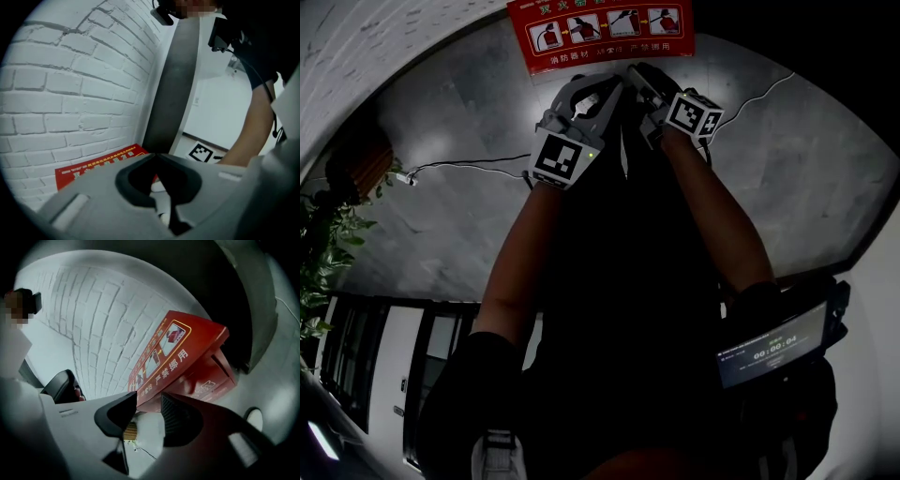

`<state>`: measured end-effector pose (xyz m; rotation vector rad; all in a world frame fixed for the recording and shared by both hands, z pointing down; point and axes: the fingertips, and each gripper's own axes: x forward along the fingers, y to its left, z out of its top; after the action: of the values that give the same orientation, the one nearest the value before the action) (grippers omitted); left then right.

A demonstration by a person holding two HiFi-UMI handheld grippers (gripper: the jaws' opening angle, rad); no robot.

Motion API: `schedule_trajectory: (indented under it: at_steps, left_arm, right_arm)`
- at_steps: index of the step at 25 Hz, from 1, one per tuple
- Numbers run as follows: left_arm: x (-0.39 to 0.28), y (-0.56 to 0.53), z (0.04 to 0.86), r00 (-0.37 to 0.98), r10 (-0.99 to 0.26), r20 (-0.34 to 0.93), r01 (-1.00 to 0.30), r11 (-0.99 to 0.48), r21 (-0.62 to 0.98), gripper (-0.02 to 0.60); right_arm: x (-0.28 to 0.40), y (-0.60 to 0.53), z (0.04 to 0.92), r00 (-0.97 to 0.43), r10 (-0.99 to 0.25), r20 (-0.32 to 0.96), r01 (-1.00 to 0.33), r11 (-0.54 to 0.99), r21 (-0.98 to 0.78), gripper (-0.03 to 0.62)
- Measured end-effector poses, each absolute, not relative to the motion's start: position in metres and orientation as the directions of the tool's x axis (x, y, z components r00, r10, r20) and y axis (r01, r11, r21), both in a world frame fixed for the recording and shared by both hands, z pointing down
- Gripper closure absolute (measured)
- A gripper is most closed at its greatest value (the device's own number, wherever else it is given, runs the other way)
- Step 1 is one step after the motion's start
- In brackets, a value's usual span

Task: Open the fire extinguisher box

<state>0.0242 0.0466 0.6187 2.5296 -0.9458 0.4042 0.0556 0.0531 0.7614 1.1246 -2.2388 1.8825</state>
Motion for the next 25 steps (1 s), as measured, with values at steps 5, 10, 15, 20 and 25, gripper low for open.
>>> schedule_trajectory:
  at_steps: [5, 10, 15, 20, 25]
  left_arm:
    - [0.020, 0.054, 0.626, 0.729, -0.543, 0.417, -0.670, -0.692, 0.269, 0.580]
    - [0.020, 0.061, 0.629, 0.733, -0.523, 0.435, -0.662, -0.697, 0.277, 0.580]
    - [0.025, 0.059, 0.626, 0.744, -0.517, 0.424, -0.651, -0.705, 0.282, 0.580]
    - [0.026, 0.054, 0.625, 0.739, -0.524, 0.423, -0.656, -0.701, 0.280, 0.580]
    - [0.024, 0.051, 0.619, 0.726, -0.540, 0.425, -0.670, -0.693, 0.265, 0.580]
  right_arm:
    - [0.055, 0.043, 0.786, -0.732, -0.533, 0.424, -0.447, -0.094, -0.890, 0.423]
    - [0.051, 0.042, 0.794, -0.730, -0.543, 0.415, -0.397, -0.157, -0.904, 0.421]
    - [0.053, 0.040, 0.798, -0.718, -0.547, 0.431, -0.381, -0.209, -0.900, 0.484]
    - [0.054, 0.039, 0.791, -0.721, -0.543, 0.431, -0.373, -0.220, -0.901, 0.496]
    - [0.054, 0.039, 0.753, -0.745, -0.552, 0.373, -0.344, -0.161, -0.925, 0.500]
